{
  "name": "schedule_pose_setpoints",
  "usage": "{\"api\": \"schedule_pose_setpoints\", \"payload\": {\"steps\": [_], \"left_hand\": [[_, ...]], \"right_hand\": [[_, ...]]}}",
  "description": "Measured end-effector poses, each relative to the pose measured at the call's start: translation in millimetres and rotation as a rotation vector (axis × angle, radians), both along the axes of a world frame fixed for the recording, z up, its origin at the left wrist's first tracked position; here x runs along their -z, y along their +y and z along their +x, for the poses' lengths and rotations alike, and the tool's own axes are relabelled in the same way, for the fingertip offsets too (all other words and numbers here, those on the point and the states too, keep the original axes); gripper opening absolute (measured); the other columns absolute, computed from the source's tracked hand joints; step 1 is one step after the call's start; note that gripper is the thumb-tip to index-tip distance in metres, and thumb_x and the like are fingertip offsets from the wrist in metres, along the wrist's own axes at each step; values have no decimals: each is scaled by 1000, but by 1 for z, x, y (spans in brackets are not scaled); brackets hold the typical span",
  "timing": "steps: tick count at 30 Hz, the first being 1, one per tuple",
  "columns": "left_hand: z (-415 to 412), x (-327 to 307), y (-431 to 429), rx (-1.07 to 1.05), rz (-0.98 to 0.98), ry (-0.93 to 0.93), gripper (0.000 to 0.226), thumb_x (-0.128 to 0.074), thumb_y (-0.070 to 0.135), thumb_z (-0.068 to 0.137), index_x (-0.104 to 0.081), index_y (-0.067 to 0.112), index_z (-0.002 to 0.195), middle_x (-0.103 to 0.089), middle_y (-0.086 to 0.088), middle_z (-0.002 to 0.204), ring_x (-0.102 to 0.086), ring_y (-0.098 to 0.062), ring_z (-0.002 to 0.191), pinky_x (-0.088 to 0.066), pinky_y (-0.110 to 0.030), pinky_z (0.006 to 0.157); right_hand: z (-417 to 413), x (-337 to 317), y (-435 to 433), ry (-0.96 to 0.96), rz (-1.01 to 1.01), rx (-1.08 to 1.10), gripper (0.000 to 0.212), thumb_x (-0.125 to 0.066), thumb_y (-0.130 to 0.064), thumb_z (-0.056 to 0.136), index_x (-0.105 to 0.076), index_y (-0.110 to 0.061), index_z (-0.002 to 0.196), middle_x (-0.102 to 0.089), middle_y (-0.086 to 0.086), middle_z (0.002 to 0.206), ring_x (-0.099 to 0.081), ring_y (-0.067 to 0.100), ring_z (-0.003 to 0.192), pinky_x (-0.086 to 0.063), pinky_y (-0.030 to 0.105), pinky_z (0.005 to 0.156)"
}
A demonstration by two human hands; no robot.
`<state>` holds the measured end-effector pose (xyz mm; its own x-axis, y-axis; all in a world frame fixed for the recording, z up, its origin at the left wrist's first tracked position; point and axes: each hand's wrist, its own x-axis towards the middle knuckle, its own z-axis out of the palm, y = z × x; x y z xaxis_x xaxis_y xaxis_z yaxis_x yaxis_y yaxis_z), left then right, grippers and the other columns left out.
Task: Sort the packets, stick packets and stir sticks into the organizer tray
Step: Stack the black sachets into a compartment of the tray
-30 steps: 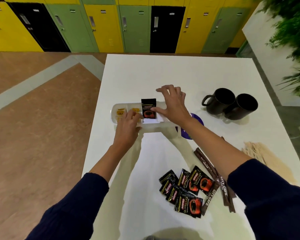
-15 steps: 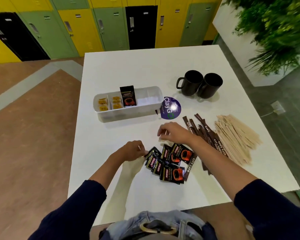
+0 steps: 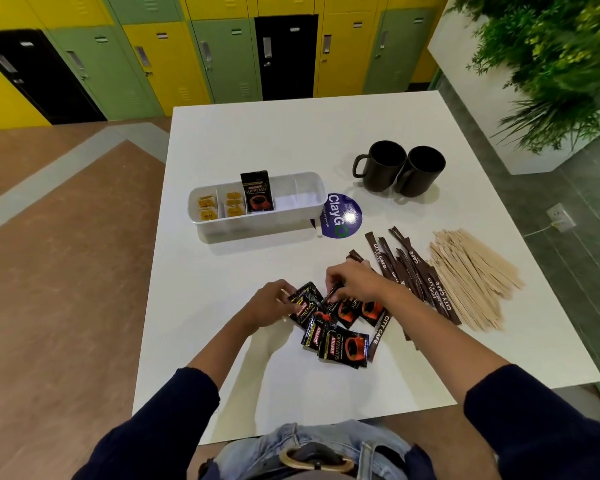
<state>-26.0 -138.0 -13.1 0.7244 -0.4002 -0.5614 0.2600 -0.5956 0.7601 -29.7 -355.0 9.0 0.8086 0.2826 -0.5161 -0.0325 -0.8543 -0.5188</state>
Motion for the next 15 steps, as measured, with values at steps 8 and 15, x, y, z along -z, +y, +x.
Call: {"api": "schedule_pose_setpoints", "payload": {"steps": [8, 15], "left_hand": [[23, -18, 6, -159, -146, -47, 14, -66, 21, 86, -59, 10, 81, -56, -9, 85, -55, -18, 75, -47, -24, 65], [23, -23, -8, -287, -216, -71, 26, -52, 32, 94, -51, 6, 97, -62, -9, 95, -63, -16, 82, -51, -25, 66]], "right_hand": [[26, -18, 4, -24, 302, 142, 24, -77, -8, 73, -58, -23, 76, -63, 3, 86, -58, 18, 84, -46, 32, 80], [38, -18, 20, -58, 365, 218, 24, -79, -10, 72, -57, -16, 80, -58, -3, 76, -54, 10, 71, -43, 21, 67]]}}
